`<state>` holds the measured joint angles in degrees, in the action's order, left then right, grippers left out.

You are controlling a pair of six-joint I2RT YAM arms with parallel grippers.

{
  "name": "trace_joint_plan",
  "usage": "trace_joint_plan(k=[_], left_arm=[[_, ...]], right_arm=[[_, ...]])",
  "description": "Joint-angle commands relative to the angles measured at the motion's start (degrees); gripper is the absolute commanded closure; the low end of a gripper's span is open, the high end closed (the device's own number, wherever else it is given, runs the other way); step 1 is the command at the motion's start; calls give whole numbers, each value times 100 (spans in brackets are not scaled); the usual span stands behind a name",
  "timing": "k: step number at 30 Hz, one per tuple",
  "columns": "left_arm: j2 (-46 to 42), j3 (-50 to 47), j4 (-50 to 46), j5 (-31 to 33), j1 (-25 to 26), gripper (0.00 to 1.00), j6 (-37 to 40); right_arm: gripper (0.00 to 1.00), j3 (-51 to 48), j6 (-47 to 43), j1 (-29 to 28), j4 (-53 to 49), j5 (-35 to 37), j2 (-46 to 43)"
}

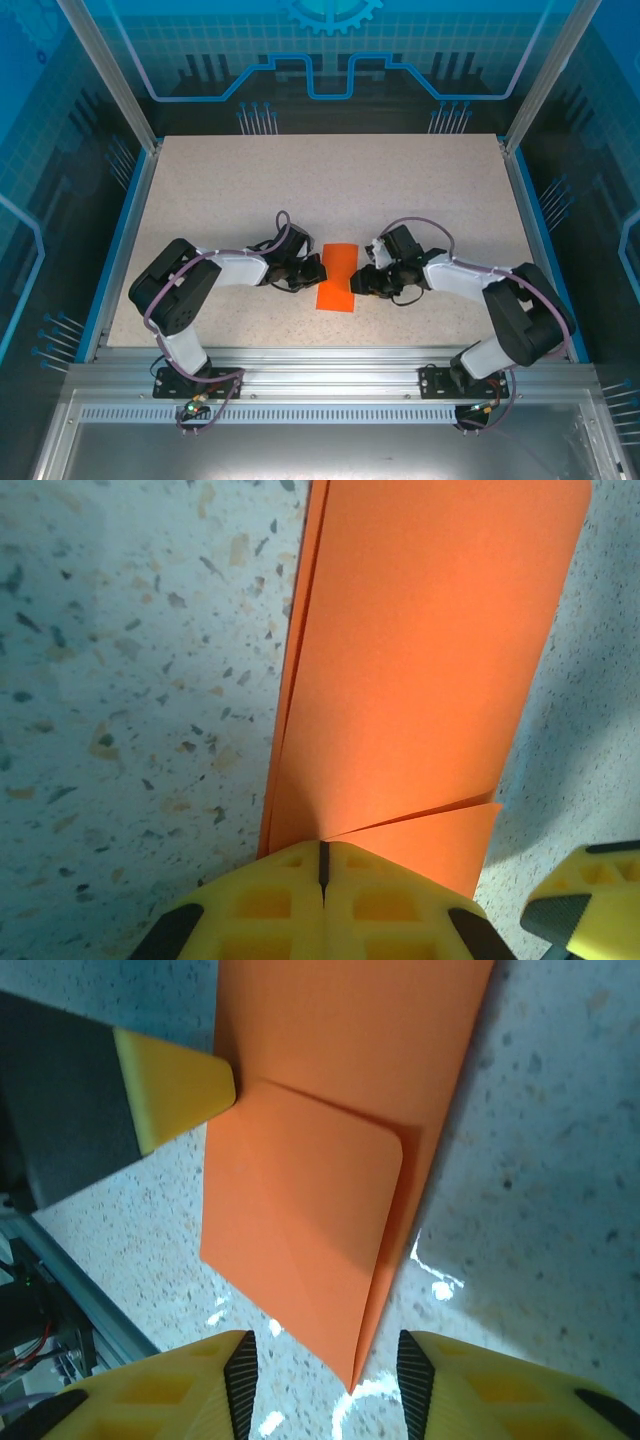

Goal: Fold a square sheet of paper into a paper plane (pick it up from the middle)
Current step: Turn over the paper at the center of the table.

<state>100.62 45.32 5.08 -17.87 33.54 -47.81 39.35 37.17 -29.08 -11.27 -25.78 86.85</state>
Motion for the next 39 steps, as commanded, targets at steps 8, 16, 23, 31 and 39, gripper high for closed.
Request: trace_joint_plan(k=[8,16,23,31,39], left_arm=[[-137,100,-336,-24,-2,100,103],[-131,117,-330,-56,1,100,103],[-118,130,-332,-59,3,100,91],[-163,97,-340,-50,-3,100,83],[-327,16,-141,-87,3,100,-68]], right_arm=[[55,378,132,87,233,-120,712],[58,426,164,76,383,-300,978],[64,343,281,48,627,-489,893],[65,270,311,54,625,-428,789],[79,77,221,47,886,-650,782]])
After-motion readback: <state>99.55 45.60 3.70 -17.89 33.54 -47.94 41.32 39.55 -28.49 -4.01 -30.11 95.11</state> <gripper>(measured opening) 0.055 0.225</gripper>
